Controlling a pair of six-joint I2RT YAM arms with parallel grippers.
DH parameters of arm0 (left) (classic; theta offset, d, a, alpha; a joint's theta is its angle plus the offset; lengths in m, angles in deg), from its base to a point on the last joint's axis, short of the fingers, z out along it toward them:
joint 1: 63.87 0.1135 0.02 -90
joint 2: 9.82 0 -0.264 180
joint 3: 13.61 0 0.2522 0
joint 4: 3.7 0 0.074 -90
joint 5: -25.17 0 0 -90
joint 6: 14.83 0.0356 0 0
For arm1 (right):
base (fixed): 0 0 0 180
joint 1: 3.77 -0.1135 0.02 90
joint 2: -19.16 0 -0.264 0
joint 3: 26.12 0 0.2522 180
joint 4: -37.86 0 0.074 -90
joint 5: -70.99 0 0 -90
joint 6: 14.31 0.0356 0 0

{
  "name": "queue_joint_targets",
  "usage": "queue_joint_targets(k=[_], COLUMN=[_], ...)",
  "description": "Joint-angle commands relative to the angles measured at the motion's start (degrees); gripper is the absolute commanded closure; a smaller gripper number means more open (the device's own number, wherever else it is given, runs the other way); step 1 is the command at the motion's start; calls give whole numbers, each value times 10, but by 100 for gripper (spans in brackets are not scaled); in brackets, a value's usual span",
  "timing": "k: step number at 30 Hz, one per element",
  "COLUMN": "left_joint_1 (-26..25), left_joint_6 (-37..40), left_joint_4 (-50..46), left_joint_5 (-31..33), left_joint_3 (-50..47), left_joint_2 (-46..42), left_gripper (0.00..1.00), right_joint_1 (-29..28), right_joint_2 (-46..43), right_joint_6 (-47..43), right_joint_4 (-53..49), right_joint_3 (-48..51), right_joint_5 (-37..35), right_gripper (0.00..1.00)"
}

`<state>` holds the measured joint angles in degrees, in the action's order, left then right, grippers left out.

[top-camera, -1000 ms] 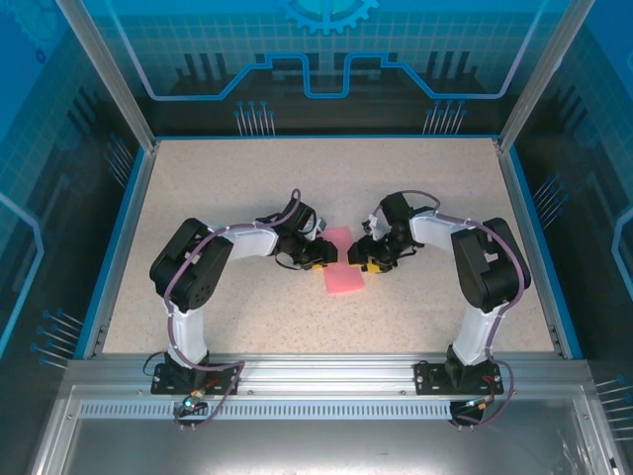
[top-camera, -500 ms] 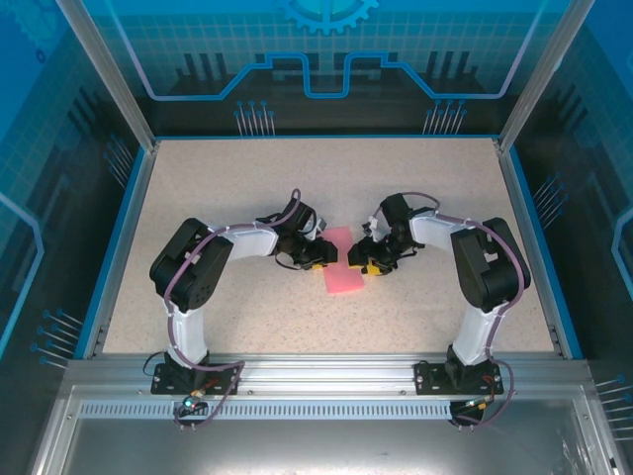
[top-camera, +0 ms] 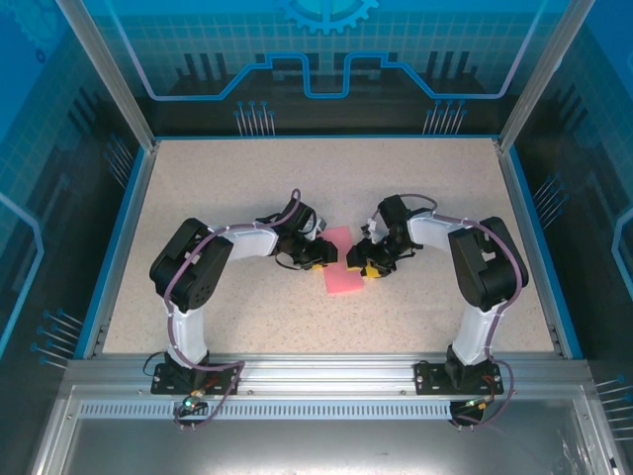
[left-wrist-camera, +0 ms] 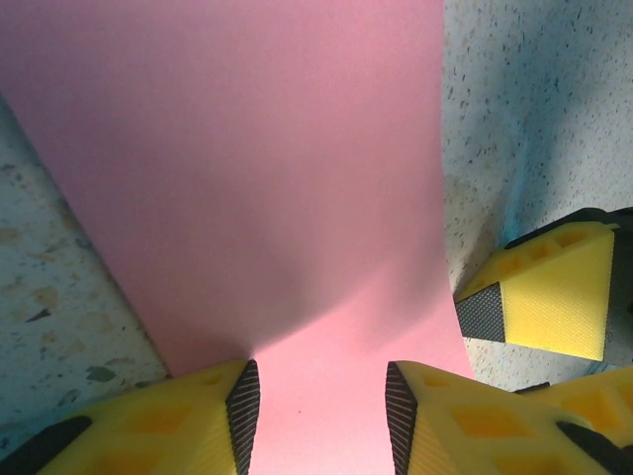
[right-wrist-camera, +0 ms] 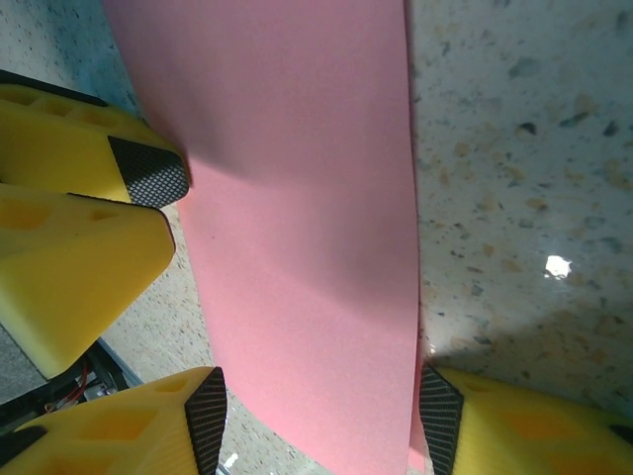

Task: Fold a paper plane with a square sheet of paper (fold left side to right side)
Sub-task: Fold the triangle a second time at the center of the table.

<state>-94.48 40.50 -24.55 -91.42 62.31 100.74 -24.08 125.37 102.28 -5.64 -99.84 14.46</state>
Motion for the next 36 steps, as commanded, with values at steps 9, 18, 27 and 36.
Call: queue_joint_targets(k=[9,18,27,36], left_joint_1=[-4,-3,-4,-8], left_joint_6=[10,50,95,103], left_joint_4=[37,109,100,115], left_joint_5=[5,78,130,127], left_joint_3=[-23,-125,-188,-212], left_joint_2=[-75,-209,-312,-341], left_gripper=[51,44,40,40], right_joint_1=[-5,7,13,20], right_joint_2=[2,8,47,82], right_joint_6=[29,13,-34,-23], right_joint_4=[27,36,15,23], right_joint_3=[-3,-25,-84,-110], right_joint_5=[52,69,77,92], right_gripper=[43,42,41,46])
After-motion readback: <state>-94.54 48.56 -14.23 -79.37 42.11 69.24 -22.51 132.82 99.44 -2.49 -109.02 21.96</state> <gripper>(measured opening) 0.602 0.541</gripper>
